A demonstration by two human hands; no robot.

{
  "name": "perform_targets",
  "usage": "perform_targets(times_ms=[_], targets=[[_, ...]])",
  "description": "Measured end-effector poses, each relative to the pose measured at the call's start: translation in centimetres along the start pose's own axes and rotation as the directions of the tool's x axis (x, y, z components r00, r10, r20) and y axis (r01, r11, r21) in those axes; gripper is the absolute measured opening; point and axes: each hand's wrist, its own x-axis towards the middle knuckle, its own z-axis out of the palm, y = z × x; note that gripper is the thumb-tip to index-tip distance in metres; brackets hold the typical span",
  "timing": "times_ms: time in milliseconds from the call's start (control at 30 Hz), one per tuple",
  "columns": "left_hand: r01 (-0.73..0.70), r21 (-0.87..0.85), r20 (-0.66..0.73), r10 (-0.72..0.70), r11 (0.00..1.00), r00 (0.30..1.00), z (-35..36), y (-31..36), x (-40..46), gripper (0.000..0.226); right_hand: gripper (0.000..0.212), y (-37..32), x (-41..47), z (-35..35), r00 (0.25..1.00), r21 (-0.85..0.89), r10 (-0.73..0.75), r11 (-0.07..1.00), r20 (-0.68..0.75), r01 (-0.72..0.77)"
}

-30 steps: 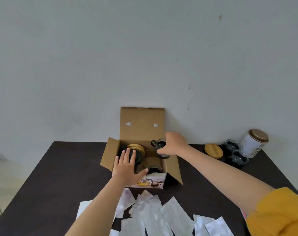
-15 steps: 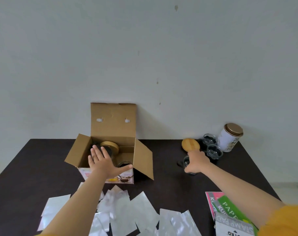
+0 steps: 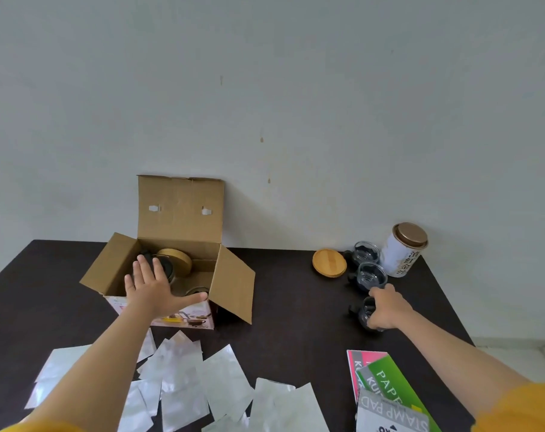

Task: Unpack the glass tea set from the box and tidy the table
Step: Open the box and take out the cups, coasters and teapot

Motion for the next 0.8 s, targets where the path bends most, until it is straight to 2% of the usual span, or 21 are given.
perform_targets(times_ms=[167, 400, 700, 800], targets=[[-0.002, 0.014, -0.020, 0.002, 1.000, 1.000, 0.3, 0.0, 0.1, 0.148, 0.072, 0.2, 0.7, -0.3, 0.999, 0.013, -0.010, 1.000, -0.042, 0.010], [-0.007, 0.011, -0.049, 0.007, 1.000, 0.999, 0.5, -0.2, 0.3, 0.149, 0.086, 0.1, 1.9, -0.7, 0.997, 0.062, 0.001, 0.998, -0.084, 0.004], [-0.025, -0.015, -0.058, 0.024, 1.000, 0.998, 0.5, -0.2, 0.2, 0.150, 0.091, -1.0, 1.0, -0.7, 0.997, -0.013, 0.019, 1.000, -0.075, -0.020], [-0.037, -0.025, -0.063, 0.035, 0.999, 0.997, 0.3, -0.2, 0.0, 0.149, 0.084, -3.2, -0.1, -0.6, 0.992, -0.050, -0.021, 0.999, -0.127, 0.015]])
